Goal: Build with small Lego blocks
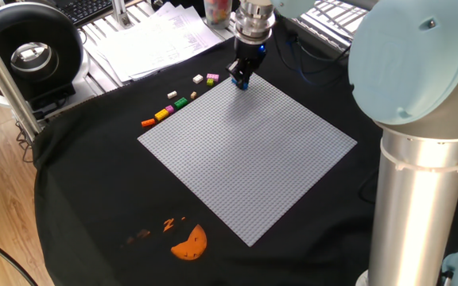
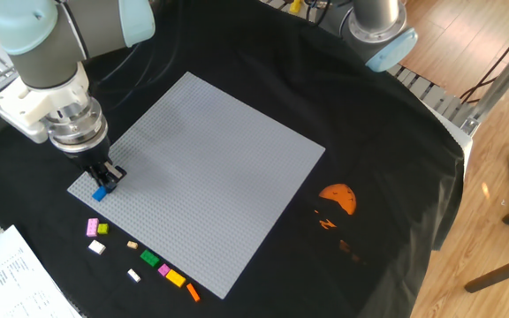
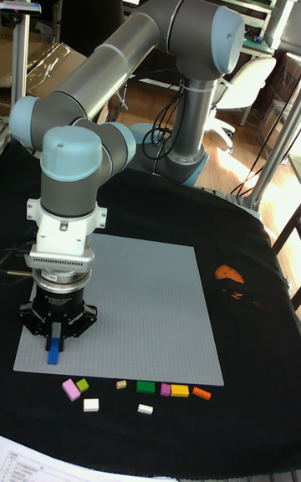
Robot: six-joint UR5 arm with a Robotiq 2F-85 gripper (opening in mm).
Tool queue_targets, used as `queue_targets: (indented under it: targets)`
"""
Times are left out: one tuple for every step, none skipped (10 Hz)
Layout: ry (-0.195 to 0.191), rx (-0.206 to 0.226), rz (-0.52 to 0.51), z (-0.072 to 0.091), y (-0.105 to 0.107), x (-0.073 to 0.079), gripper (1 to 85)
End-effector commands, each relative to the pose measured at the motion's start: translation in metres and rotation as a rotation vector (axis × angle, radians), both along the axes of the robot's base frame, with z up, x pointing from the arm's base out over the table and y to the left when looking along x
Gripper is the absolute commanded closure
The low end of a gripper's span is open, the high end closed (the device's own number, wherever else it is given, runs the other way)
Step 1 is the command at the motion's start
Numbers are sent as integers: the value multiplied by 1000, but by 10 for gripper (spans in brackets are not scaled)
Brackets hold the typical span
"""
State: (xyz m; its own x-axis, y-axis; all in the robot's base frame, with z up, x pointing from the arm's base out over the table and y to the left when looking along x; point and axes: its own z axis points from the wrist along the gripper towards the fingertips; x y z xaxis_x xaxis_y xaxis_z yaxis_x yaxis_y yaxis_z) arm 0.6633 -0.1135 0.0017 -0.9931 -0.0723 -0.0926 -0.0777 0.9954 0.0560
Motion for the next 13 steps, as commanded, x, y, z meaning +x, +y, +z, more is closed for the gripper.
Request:
queue_targets:
  targets:
    - [-19, 20, 17, -1, 2, 3, 617]
    - [-28, 22, 26, -1, 2, 4, 540]
    - [-34, 23, 33, 0, 2, 5, 517]
    - [-36, 23, 36, 1, 1, 5, 470]
    - [-38, 21, 39, 2, 0, 5, 457]
    - [-39, 26, 33, 2, 1, 5, 460]
    - [-51, 37, 31, -3, 4, 8, 460]
    - [-67, 28, 38, -6, 5, 11, 437]
    - [-67, 31, 38, -6, 6, 11, 410]
    - [-66, 31, 40, -5, 6, 10, 410]
    - [-60, 32, 40, 0, 6, 8, 410]
    - [-59, 31, 48, 5, 6, 8, 420]
    - [-56, 26, 53, 8, 4, 7, 427]
